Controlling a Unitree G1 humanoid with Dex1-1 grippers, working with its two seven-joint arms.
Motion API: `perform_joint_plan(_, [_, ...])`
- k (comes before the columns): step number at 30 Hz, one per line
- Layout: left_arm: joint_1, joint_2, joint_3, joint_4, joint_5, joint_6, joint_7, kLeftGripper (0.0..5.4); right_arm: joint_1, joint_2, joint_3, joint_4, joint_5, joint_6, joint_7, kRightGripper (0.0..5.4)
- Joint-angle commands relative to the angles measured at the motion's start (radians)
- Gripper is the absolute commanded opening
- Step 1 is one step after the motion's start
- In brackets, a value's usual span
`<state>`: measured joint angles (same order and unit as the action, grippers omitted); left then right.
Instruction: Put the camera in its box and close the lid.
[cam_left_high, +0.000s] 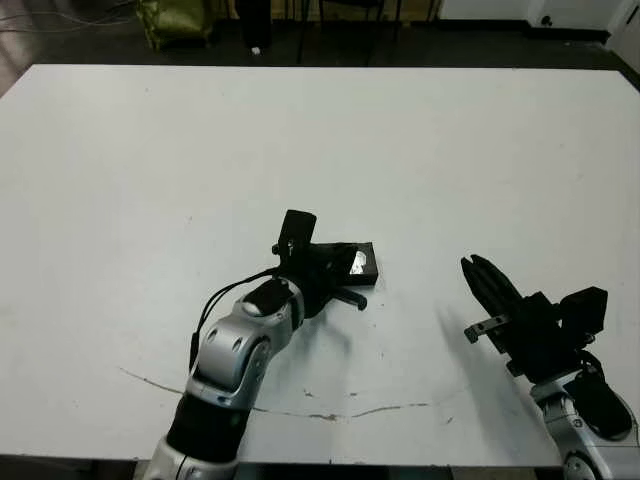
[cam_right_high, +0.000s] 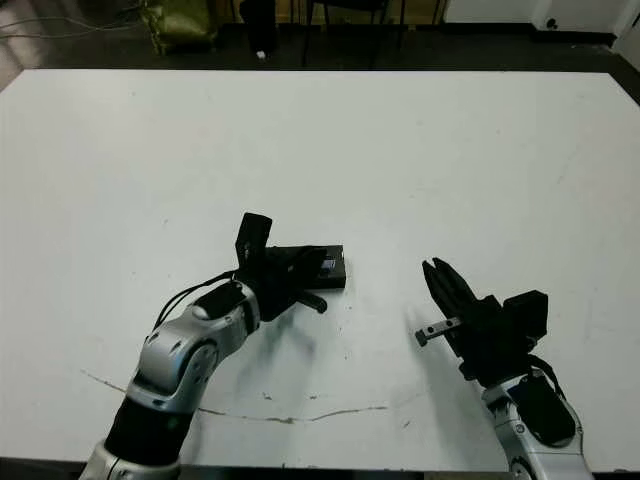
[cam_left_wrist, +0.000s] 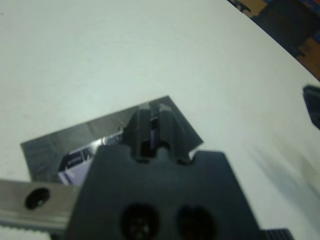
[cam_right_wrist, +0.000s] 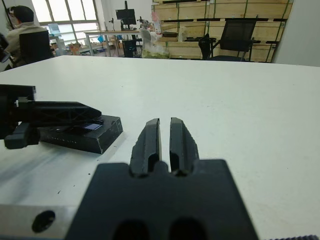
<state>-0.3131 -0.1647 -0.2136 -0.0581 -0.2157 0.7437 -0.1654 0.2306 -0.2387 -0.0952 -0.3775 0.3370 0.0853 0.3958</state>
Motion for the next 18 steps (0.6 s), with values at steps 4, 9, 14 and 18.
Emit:
perform_joint_plan(4, [0.117, 0.057, 0.023, -0.064, -0.008, 0.053, 0.002, 0.02, 0.014, -0.009, -0.005, 0.003, -0.011, 0.002, -0.007, 0.0])
perform_joint_plan(9, [0.155, 0.106, 0.051, -0.325, -0.073, 0.108, -0.024, 0.02, 0.008, -0.001, -0.006, 0.045, -0.002, -0.051, 0.018, 0.0])
perform_joint_plan(14, [0.17, 0.16, 0.144, -0.556, -0.19, 0.178, -0.047, 0.02, 0.008, 0.005, -0.002, 0.049, -0.004, -0.067, 0.015, 0.0])
perform_joint_plan(18, [0.172, 0.199, 0.266, -0.704, -0.341, 0.26, -0.055, 0.02, 0.007, 0.006, -0.006, 0.06, 0.004, -0.082, 0.027, 0.0])
